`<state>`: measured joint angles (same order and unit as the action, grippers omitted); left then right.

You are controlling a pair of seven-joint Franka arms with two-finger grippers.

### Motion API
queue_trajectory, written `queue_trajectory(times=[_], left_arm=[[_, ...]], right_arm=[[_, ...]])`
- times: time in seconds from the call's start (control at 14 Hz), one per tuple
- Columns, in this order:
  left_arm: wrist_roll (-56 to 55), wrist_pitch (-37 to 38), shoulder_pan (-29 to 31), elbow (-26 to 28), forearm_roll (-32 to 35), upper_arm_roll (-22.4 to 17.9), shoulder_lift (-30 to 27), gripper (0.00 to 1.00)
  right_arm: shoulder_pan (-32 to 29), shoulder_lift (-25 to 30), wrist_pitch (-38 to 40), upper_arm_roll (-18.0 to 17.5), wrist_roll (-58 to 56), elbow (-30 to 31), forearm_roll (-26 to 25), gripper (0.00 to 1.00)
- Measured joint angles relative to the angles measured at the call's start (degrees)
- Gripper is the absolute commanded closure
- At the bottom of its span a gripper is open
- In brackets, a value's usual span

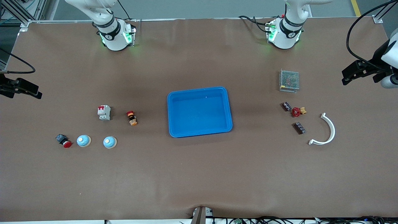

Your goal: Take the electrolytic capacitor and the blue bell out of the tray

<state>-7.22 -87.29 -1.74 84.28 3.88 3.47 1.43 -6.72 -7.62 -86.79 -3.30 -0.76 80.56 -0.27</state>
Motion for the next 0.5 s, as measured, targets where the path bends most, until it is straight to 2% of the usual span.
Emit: queue_trajectory(times=[0.5], left_arm=[[0.09,-0.57,-0.24,0.06,0.00,0.01,0.00,0.00]], right_arm=[[0.00,0.00,0.02,0.00,-0.03,0.00,0.00,0.00]])
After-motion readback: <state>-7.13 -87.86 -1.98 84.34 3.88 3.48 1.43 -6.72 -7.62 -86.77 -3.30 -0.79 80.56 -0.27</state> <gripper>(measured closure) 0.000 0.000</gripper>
